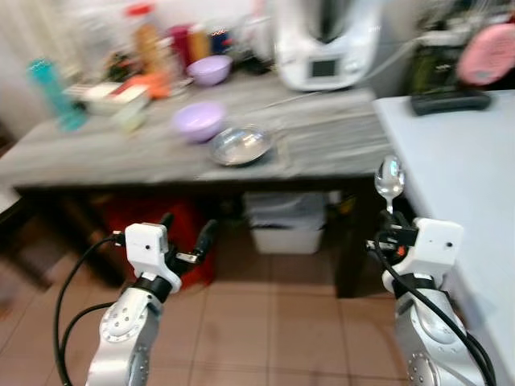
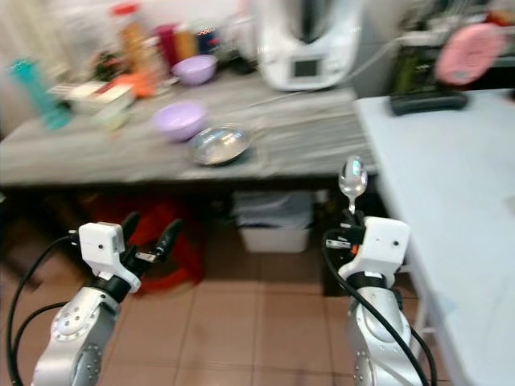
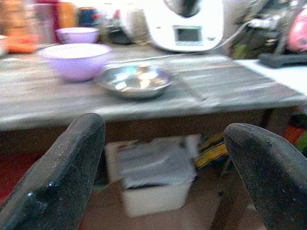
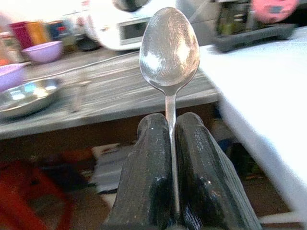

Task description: Setting the table

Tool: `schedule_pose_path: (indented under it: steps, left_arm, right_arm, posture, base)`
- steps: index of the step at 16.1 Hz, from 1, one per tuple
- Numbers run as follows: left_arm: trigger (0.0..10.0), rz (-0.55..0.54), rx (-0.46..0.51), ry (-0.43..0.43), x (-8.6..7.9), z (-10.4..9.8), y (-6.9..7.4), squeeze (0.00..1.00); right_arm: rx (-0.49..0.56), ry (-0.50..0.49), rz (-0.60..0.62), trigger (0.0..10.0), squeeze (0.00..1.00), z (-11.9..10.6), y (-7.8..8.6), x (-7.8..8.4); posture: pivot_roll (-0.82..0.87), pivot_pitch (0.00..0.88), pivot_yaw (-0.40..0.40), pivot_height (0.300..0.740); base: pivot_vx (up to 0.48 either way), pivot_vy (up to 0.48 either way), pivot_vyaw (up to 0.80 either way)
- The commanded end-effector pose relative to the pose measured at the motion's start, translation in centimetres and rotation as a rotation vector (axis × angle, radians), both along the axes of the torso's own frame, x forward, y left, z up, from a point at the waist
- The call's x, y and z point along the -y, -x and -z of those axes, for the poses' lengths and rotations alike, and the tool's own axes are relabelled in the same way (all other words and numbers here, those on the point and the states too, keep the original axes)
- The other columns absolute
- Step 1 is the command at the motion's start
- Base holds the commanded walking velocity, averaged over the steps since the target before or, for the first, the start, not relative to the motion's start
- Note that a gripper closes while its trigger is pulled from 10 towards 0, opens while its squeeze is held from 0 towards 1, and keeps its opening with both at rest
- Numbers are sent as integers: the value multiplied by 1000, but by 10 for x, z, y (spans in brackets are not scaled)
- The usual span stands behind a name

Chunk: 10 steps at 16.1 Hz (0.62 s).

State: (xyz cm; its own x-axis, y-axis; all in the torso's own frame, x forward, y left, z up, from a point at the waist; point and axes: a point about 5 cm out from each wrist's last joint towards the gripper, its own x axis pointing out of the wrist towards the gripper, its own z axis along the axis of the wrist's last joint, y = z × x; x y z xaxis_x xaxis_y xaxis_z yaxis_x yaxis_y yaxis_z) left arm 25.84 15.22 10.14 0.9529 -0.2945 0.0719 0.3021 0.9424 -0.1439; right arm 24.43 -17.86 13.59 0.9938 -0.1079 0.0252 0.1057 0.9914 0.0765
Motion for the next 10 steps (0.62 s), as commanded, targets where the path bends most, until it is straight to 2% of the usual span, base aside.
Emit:
schedule_pose_path:
  steps: [1,9,10]
  left_arm:
    - [10000,13,2,4,4,-2,0,0]
    - [10000,25,-2,6,7,-2,0,0]
    - [10000,24,-3,4,7,-2,0,0]
  right_arm:
    - [14,3,0,10000,0,-4,0,1]
    - [5,10,-23,10000,0,-2,-2,-2]
    - [6,12,-24,10000,0,-2,-2,-3]
  posture:
    - [-81,24,106,740]
    - [-78,26,110,740]
    - [-78,25,113,740]
  base:
    - [424,0,0]
    - [423,0,0]
    - [420,0,550]
